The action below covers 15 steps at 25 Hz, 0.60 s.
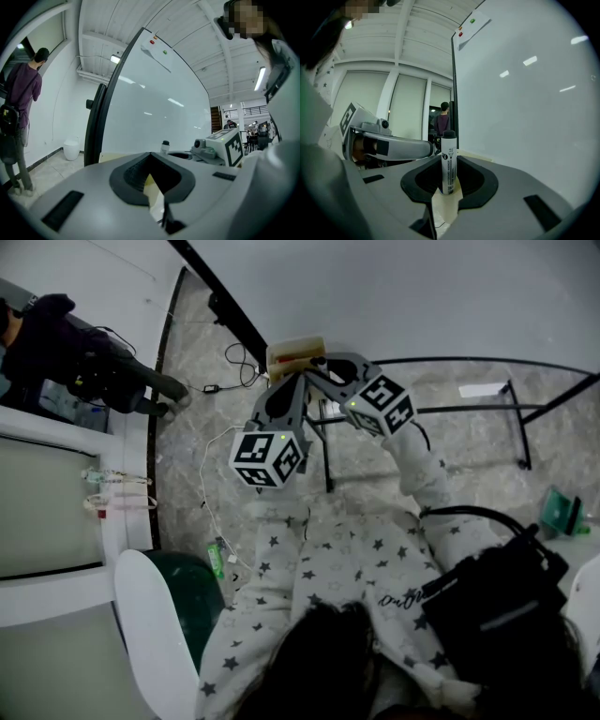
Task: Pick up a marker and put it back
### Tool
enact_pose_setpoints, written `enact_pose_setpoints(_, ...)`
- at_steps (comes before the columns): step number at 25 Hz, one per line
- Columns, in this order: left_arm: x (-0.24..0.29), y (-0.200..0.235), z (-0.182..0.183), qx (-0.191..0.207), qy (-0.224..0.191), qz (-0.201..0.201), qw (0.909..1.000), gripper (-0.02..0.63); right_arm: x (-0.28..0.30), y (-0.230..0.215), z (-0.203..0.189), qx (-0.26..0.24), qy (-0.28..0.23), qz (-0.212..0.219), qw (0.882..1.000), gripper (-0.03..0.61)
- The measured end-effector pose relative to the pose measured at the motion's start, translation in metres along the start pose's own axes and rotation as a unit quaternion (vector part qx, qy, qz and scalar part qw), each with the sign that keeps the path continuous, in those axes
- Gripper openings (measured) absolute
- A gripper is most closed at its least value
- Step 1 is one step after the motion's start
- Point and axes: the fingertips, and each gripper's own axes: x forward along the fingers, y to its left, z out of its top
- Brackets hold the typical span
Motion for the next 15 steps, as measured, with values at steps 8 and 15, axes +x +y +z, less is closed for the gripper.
enact_pose_setpoints(8, 0.001, -0.001, 0.001, -0.004, 0.001, -0.005, 1.0000, 0.002, -0.002, -0.005, 0.009, -0.006, -0.012, -0.013, 1.000, 0.084)
enact_pose_setpoints(15, 0.003, -0.003, 0.005, -0.002, 0.003, -0.011, 0.9999, 0.002, -0.007, -0.008, 0.027, -0.011, -0.032, -0.017, 0.999, 0.084)
